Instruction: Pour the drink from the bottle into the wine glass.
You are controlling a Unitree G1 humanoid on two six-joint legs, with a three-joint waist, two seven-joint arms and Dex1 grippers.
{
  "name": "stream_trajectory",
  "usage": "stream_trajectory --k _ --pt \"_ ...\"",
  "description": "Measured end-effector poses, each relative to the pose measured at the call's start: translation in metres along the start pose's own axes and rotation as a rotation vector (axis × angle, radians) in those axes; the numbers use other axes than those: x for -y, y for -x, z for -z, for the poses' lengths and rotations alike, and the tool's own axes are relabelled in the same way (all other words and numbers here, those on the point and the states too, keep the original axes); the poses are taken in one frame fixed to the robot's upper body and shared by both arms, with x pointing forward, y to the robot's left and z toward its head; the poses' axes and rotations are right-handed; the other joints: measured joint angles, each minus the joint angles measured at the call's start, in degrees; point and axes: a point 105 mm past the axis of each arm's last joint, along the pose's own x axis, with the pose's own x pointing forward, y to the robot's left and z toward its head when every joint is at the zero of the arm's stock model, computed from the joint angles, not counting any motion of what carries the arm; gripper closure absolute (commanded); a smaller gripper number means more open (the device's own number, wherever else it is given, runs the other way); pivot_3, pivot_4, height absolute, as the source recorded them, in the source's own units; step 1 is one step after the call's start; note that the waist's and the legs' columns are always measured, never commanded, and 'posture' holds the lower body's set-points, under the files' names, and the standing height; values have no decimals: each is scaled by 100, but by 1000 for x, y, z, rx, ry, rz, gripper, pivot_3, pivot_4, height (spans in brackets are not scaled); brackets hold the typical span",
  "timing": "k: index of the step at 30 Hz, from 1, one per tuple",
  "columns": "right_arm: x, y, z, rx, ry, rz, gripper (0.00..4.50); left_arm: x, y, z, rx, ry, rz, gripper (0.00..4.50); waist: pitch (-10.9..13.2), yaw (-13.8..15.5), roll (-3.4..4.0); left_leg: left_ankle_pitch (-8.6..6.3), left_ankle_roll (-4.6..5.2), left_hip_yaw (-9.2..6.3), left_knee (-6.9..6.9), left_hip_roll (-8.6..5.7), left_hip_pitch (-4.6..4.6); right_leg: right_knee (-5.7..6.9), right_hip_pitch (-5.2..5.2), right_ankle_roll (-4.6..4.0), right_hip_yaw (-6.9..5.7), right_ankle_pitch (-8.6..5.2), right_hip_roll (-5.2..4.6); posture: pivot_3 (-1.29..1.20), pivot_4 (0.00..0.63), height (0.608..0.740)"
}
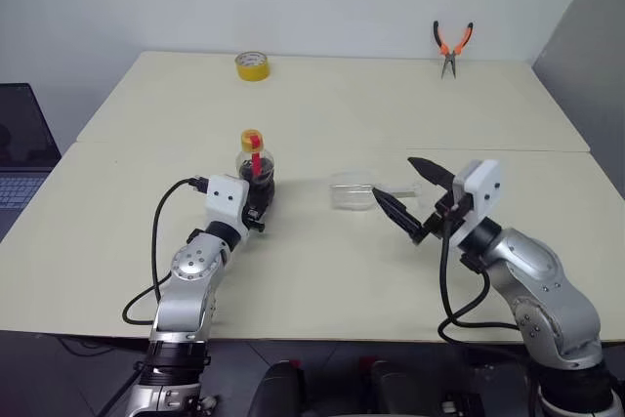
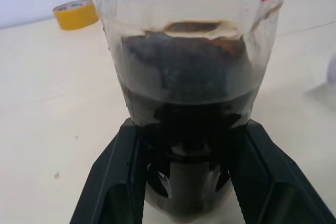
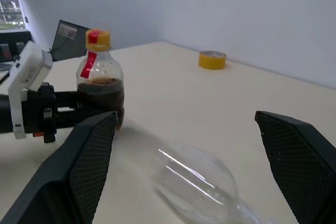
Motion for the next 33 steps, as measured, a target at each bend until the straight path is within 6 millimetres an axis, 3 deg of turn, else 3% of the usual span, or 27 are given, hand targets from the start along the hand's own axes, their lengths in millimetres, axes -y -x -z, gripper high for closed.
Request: stream_trajectory --k 6,14,28,33 --pt "-19 -49 -30 23 -28 -59 0 27 -3 -5 2 -21 78 2741 1 -23 2 1 -1 -3 -20 3 1 2 -9 -2 -2 0 1 0 150 740" --pt "-47 -92 -18 -60 -166 -75 0 24 -4 -5 -2 -51 62 2787 2 -28 3 1 1 4 -24 3 -4 -2 -19 -3 3 1 -2 0 150 740" --pt "-57 -125 -6 -78 -178 10 0 21 -7 -5 27 -77 -61 2787 1 -29 3 1 1 8 -28 2 -11 8 -35 -3 5 1 -5 0 150 740" --pt "-60 -136 -13 -42 -168 2 0 22 -8 -1 15 -82 -67 2787 1 -32 2 1 1 9 -28 2 -14 9 -38 -3 4 1 -5 0 150 740"
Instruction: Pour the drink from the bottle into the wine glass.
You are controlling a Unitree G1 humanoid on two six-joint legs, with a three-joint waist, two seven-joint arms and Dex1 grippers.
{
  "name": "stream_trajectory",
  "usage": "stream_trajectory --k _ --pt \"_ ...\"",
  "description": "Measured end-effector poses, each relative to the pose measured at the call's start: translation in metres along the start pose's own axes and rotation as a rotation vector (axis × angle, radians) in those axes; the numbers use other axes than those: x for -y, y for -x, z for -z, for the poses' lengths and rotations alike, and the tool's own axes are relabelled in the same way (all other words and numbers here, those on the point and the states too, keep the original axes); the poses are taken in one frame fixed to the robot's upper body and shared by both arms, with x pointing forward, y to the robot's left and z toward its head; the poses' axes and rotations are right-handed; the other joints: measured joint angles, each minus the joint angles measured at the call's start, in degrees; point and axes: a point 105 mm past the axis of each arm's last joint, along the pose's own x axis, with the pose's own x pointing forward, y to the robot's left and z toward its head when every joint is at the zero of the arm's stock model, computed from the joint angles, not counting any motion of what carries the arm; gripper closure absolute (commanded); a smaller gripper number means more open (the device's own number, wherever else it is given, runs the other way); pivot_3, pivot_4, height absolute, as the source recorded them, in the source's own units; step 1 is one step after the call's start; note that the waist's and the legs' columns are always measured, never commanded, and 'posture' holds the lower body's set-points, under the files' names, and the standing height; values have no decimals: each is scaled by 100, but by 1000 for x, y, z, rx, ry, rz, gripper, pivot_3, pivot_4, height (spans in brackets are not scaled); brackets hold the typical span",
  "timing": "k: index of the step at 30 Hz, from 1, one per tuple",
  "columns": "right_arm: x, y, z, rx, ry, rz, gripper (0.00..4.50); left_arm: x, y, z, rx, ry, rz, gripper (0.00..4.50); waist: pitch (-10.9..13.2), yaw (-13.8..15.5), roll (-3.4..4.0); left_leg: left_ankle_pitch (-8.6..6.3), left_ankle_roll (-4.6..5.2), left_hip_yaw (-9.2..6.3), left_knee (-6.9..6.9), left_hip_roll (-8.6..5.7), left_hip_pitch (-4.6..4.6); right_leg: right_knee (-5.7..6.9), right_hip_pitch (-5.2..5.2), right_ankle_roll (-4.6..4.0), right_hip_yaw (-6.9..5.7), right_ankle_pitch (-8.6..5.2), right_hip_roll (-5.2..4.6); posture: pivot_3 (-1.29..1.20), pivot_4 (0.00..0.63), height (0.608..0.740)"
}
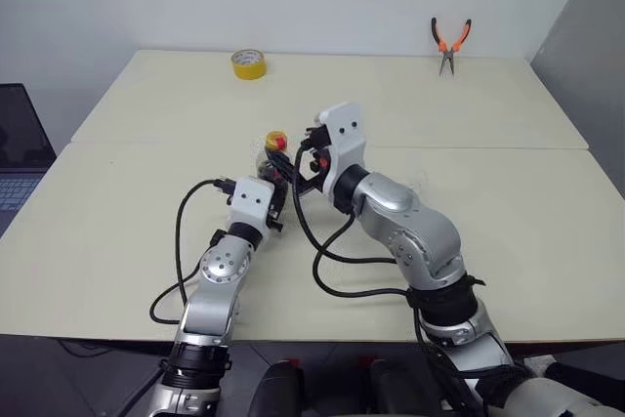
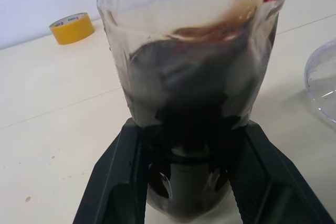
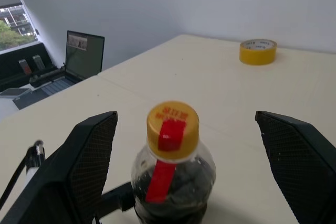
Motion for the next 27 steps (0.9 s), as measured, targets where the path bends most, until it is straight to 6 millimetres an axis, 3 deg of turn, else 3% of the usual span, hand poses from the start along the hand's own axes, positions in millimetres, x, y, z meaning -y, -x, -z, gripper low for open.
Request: stream_trajectory --k 9,12,18,20,27 --pt "-3 -7 4 -6 -5 -19 0 2 0 0 7 2 0 2787 0 -8 0 0 0 0 0 1 -1 0 0 0 1 0 0 0 150 740" --pt "-1 -9 7 -12 5 -9 631 2 -1 0 8 3 1 2787 0 -13 0 0 0 0 0 0 -1 -1 0 0 1 0 0 0 150 740" --pt "0 -10 11 -22 8 -12 2758 3 -1 -1 9 5 3 2788 0 -33 0 0 0 0 -1 1 -1 -1 0 0 1 0 0 0 150 740" --pt "-2 -10 11 -21 10 -21 3253 4 -1 -1 10 5 3 2791 0 -41 0 0 0 0 -1 1 -1 -1 0 0 0 0 0 0 150 740" --pt "-3 -10 12 -14 0 -55 3251 3 0 0 10 6 -1 3096 0 -51 0 0 0 0 -2 1 -1 -1 -1 0 0 0 0 0 150 740"
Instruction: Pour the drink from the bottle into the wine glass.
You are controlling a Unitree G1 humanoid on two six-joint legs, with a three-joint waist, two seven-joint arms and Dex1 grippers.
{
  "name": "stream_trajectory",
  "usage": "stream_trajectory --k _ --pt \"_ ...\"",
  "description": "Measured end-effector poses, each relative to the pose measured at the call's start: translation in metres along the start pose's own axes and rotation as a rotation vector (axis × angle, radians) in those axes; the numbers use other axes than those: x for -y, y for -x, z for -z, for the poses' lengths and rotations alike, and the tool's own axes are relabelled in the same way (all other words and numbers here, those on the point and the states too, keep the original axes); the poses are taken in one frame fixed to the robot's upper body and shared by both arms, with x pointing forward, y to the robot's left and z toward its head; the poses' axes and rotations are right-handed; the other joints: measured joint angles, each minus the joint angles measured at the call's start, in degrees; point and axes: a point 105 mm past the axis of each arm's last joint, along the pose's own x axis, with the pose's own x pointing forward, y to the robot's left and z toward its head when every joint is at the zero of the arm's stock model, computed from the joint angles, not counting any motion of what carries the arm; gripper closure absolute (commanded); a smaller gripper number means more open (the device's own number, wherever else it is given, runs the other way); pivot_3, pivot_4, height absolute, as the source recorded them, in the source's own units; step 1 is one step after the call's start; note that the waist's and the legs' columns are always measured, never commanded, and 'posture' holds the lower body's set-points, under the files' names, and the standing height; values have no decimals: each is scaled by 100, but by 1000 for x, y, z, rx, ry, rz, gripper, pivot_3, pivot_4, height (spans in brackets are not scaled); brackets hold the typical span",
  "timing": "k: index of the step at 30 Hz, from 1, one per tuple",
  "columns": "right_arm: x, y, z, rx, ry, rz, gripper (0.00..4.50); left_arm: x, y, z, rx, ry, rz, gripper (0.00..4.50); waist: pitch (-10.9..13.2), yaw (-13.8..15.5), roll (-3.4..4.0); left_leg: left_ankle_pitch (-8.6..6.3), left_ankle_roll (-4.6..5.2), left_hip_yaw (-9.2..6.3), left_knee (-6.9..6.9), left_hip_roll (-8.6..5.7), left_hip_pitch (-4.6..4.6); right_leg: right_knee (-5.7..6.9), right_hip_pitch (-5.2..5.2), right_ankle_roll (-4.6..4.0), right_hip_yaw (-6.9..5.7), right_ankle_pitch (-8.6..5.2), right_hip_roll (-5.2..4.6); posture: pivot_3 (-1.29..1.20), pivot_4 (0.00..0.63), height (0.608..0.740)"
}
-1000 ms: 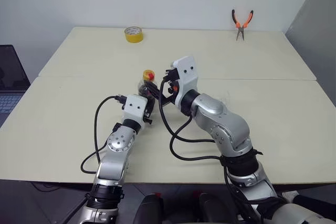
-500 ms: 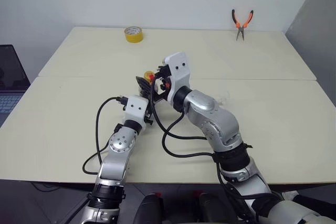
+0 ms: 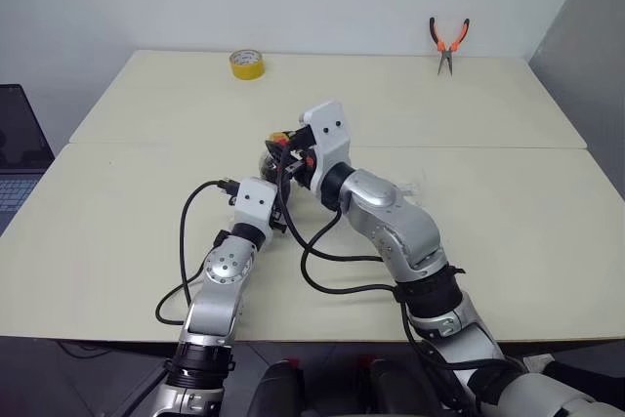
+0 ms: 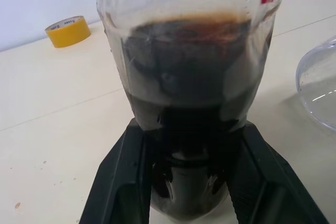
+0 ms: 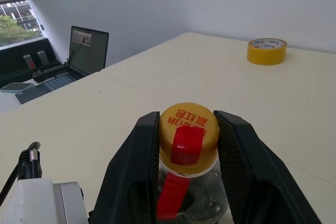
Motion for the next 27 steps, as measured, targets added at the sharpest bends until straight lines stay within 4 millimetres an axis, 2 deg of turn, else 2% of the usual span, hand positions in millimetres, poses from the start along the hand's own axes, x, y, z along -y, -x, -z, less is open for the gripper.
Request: stream_trajectory --k 11,22,23,27 --pt "18 -1 7 15 73 -233 3252 -2 2 2 -10 0 -6 3448 1 -49 0 0 1 2 -3 0 1 -3 -1 0 0 0 1 0 150 740" --pt "20 3 7 46 194 -372 3252 -2 3 0 -1 0 -2 3532 2 -48 1 0 0 2 -3 2 0 -2 -1 -1 1 1 0 0 150 740" --pt "20 2 7 46 194 -374 2524 -2 3 0 -1 0 -2 3548 2 -47 1 0 0 2 -3 2 0 -2 -1 -1 1 1 0 0 150 740" --pt "20 2 3 52 154 -347 1195 -2 4 3 -12 2 -4 3562 2 -45 1 0 0 1 -3 3 -1 -1 -1 -1 1 1 -1 0 150 740"
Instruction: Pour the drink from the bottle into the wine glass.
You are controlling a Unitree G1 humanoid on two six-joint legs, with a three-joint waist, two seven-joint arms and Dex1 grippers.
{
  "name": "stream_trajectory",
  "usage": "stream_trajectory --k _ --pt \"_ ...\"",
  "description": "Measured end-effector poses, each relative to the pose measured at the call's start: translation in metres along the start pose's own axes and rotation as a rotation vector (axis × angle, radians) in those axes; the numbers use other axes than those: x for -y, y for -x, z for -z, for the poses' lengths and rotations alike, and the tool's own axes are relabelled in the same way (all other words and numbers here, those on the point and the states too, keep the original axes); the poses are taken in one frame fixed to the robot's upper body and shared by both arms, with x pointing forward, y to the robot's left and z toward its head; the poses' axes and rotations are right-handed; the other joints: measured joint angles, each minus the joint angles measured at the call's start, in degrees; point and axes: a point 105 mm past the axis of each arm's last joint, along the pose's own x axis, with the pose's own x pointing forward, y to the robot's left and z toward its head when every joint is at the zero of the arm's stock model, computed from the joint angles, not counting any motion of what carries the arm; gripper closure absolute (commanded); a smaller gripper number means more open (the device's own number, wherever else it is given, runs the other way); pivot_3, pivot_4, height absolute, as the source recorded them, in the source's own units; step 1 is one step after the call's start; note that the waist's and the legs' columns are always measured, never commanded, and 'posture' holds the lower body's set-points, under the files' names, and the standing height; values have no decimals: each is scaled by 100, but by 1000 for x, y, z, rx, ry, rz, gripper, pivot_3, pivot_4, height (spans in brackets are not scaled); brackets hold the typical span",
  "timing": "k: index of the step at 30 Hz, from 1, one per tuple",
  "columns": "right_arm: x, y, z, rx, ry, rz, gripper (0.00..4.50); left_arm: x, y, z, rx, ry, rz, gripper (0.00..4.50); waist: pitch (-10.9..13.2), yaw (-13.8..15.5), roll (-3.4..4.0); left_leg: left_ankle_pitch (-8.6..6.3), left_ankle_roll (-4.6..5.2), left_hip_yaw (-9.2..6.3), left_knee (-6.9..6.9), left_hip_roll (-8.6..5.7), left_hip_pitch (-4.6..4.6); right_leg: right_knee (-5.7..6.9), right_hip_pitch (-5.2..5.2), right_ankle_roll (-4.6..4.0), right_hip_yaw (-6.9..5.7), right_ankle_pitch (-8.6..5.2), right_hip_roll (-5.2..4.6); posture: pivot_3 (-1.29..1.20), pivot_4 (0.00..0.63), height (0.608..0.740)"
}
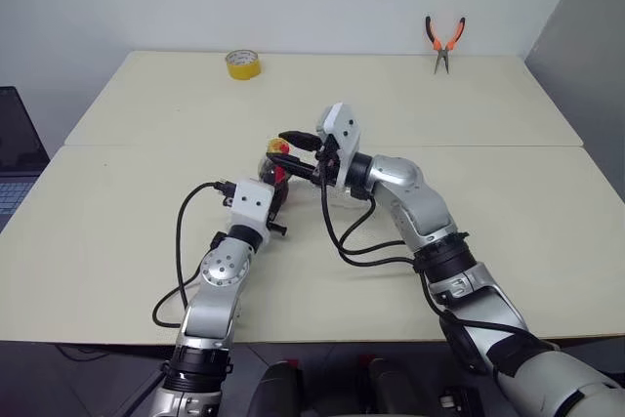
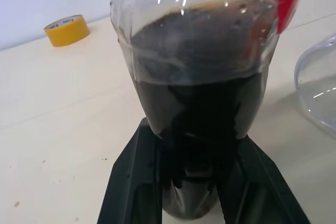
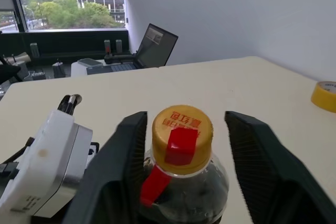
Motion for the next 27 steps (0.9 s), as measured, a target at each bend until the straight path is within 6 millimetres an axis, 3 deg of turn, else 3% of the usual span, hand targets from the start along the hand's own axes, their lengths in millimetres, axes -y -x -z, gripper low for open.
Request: stream_trajectory --k 8,12,19,27 --pt "-29 26 2 17 -114 20 1189 0 1 3 -17 7 -3 3583 0 6 0 0 0 -1 3 -3 -5 0 -1 0 -1 0 -4 0 150 740" --pt "-39 20 -7 19 -105 65 1189 2 0 1 -11 13 -1 3583 0 -22 0 0 0 -2 -2 0 0 6 -5 1 -2 0 1 0 150 740" --pt "-27 0 -20 30 -78 261 1189 2 -2 -2 -2 12 -2 3583 0 -13 0 1 -2 -1 -2 -2 -4 1 -8 1 0 0 0 0 150 740" --pt "-23 -5 -10 -18 -71 339 1189 3 -3 -2 -1 11 -2 3584 0 -13 0 1 -2 -2 -1 -3 -6 1 -9 1 -1 0 -1 0 150 740"
